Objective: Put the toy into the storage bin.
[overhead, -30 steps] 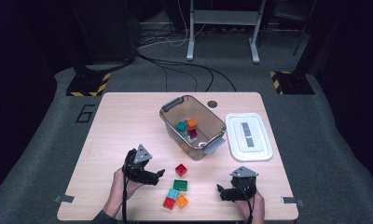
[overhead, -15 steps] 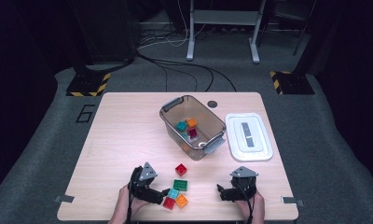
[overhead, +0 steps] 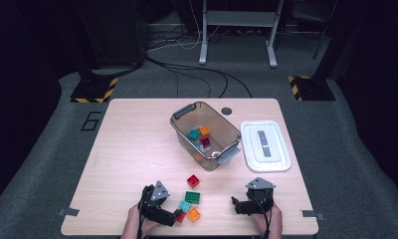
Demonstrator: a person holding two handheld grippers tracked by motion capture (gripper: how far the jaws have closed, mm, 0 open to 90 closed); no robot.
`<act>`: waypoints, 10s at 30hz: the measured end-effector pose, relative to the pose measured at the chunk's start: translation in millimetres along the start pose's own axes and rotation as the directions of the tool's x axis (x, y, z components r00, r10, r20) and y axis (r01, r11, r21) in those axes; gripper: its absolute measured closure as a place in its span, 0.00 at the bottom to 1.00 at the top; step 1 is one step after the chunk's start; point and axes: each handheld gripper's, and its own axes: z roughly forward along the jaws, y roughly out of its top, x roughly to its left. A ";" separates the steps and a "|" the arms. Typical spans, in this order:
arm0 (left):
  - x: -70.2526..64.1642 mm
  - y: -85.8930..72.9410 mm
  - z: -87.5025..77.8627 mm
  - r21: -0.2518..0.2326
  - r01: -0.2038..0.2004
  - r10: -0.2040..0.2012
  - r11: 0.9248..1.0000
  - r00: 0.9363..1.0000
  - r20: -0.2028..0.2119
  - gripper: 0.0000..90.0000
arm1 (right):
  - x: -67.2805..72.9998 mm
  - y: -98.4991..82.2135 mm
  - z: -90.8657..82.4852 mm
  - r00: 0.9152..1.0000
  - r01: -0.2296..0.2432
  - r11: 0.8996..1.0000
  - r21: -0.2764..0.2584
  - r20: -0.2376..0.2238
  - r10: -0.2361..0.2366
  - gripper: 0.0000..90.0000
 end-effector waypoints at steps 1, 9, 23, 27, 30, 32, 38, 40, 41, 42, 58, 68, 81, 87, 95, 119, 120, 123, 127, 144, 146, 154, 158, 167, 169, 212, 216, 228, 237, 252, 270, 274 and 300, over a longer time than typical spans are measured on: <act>2.2 -0.8 -0.9 0.003 0.007 -0.007 1.000 1.000 -0.010 0.01 | 0.0 0.0 0.0 1.000 0.000 1.000 0.000 0.000 0.000 0.01; 23.8 -3.5 -4.8 -0.001 0.040 -0.040 0.999 0.998 -0.053 0.01 | 0.2 0.0 0.1 1.000 -0.002 1.000 -0.001 0.002 0.002 0.01; 46.6 5.9 -3.0 -0.024 0.069 -0.072 0.997 0.989 -0.130 0.03 | -0.5 -0.1 -0.2 1.000 0.004 1.000 0.002 0.001 -0.004 0.01; 38.5 3.8 -6.6 -0.018 0.057 -0.058 0.998 0.993 -0.101 0.00 | -0.5 -0.1 -0.2 1.000 0.005 1.000 0.002 0.001 -0.005 0.01; 31.7 0.0 -5.1 -0.007 0.054 -0.055 0.998 0.995 -0.079 0.00 | -0.5 -0.1 -0.2 1.000 0.005 1.000 0.002 0.001 -0.005 0.01; 29.1 -2.8 -4.1 0.007 0.049 -0.048 0.999 0.997 -0.064 0.00 | -0.5 -0.1 -0.2 1.000 0.004 1.000 0.002 0.001 -0.004 0.01; 21.3 -7.3 -0.4 -0.002 0.017 -0.017 1.000 1.000 -0.023 0.19 | -0.4 -0.1 -0.2 1.000 0.004 1.000 0.002 0.001 -0.004 0.01; 18.0 -7.6 -0.4 -0.004 -0.004 0.004 1.000 1.000 -0.017 0.26 | -0.5 -0.1 -0.2 1.000 0.005 1.000 0.003 0.001 -0.005 0.01; 16.1 -7.9 -0.1 -0.006 0.001 -0.001 1.000 1.000 -0.014 0.33 | -0.5 -0.1 -0.2 1.000 0.004 1.000 0.002 0.001 -0.004 0.01; 14.9 -8.3 0.5 -0.010 -0.004 0.004 1.000 1.000 -0.019 0.35 | -0.5 -0.1 -0.2 1.000 0.005 1.000 0.002 0.001 -0.005 0.01; 23.4 -7.0 -0.6 -0.065 0.017 -0.018 0.998 1.000 -0.022 0.65 | -0.4 -0.1 -0.3 1.000 0.005 1.000 0.002 0.003 -0.005 0.01; 31.8 14.6 -2.6 -0.076 -0.003 0.000 0.997 0.999 -0.039 0.65 | -0.4 -0.1 -0.2 1.000 0.004 1.000 0.002 0.002 -0.004 0.01; 48.9 43.6 -5.9 -0.103 0.003 -0.006 0.995 0.999 -0.033 0.65 | -0.8 -0.1 -0.4 1.000 -0.002 1.000 0.004 0.007 0.002 0.02; 54.7 56.1 -6.9 -0.110 -0.006 0.002 0.994 0.999 -0.035 0.65 | -0.8 -0.1 -0.4 1.000 -0.002 1.000 0.003 0.007 0.002 0.02; 65.2 69.8 -11.2 -0.123 -0.005 -0.001 0.992 0.999 -0.043 0.65 | -0.6 0.0 -0.2 1.000 -0.011 1.000 0.002 0.013 0.011 0.02; 85.5 108.2 -18.4 -0.149 -0.007 0.000 0.989 0.999 -0.050 0.65 | -0.9 0.0 -0.2 1.000 -0.011 1.000 0.002 0.014 0.011 0.02; 85.8 109.6 -19.0 -0.150 -0.006 -0.002 0.989 0.999 -0.053 0.65 | -0.6 0.1 0.0 1.000 -0.015 1.000 0.001 0.014 0.015 0.02; 87.7 114.3 -21.1 -0.149 -0.015 0.007 0.989 0.998 -0.056 0.65 | -0.5 0.1 0.0 1.000 -0.015 1.000 0.001 0.015 0.015 0.01; 89.6 119.7 -24.6 -0.159 -0.016 0.007 0.987 0.998 -0.061 0.65 | -0.8 0.0 -0.1 1.000 -0.012 1.000 0.002 0.013 0.012 0.02; 105.9 158.3 -41.0 -0.199 -0.036 0.018 0.979 0.996 -0.091 0.65 | -1.3 0.0 -0.2 1.000 -0.008 1.000 0.003 0.014 0.008 0.02; 106.0 163.4 -40.5 -0.209 -0.030 0.011 0.977 0.996 -0.091 0.65 | -1.3 0.0 -0.2 1.000 -0.008 1.000 0.003 0.013 0.007 0.02; 108.3 179.0 -36.9 -0.203 -0.049 0.029 0.978 0.995 -0.100 0.65 | -1.2 0.0 -0.3 1.000 -0.008 1.000 0.003 0.014 0.008 0.02; 112.0 185.3 -33.4 -0.196 -0.043 0.024 0.980 0.995 -0.098 0.65 | -1.3 0.0 -0.3 1.000 -0.007 1.000 0.003 0.013 0.007 0.02; 117.1 196.2 -26.2 -0.190 -0.038 0.019 0.981 0.995 -0.101 0.65 | -1.3 0.0 -0.3 1.000 -0.007 1.000 0.003 0.013 0.007 0.02; 117.3 198.7 -23.9 -0.195 -0.042 0.022 0.980 0.995 -0.101 0.65 | -1.3 0.0 -0.2 1.000 -0.008 1.000 0.003 0.013 0.008 0.02; 118.4 197.8 1.7 -0.137 0.014 -0.026 0.990 0.996 -0.085 0.18 | -1.3 0.0 -0.2 1.000 -0.008 1.000 0.003 0.013 0.008 0.02; 109.6 188.6 -12.2 -0.149 -0.007 -0.006 0.989 0.996 -0.089 0.16 | -1.3 0.0 -0.2 1.000 -0.008 1.000 0.003 0.014 0.008 0.02; 86.2 153.2 -40.2 -0.170 -0.036 0.017 0.985 0.994 -0.108 0.12 | -1.3 0.0 -0.3 1.000 -0.007 1.000 0.003 0.013 0.007 0.02; 70.9 123.0 -46.7 -0.180 -0.034 0.015 0.983 0.994 -0.110 0.11 | -1.3 0.0 -0.2 1.000 -0.008 1.000 0.003 0.013 0.008 0.02; 44.2 70.3 -28.3 -0.128 0.001 -0.010 0.992 0.997 -0.070 0.04 | -1.2 0.0 -0.3 1.000 -0.008 1.000 0.003 0.014 0.008 0.02; 12.1 30.9 20.2 -0.037 0.012 -0.012 0.999 1.000 0.008 0.02 | -0.5 0.3 0.2 1.000 -0.020 1.000 -0.001 0.021 0.020 0.02; 7.6 27.4 25.0 -0.025 0.019 -0.019 1.000 1.000 0.020 0.02 | -0.5 0.3 0.2 1.000 -0.020 1.000 0.000 0.021 0.020 0.02; 44.9 17.5 3.7 -0.090 0.114 -0.121 0.989 0.991 -0.066 0.02 | -0.5 0.3 0.3 1.000 -0.020 1.000 -0.001 0.021 0.020 0.02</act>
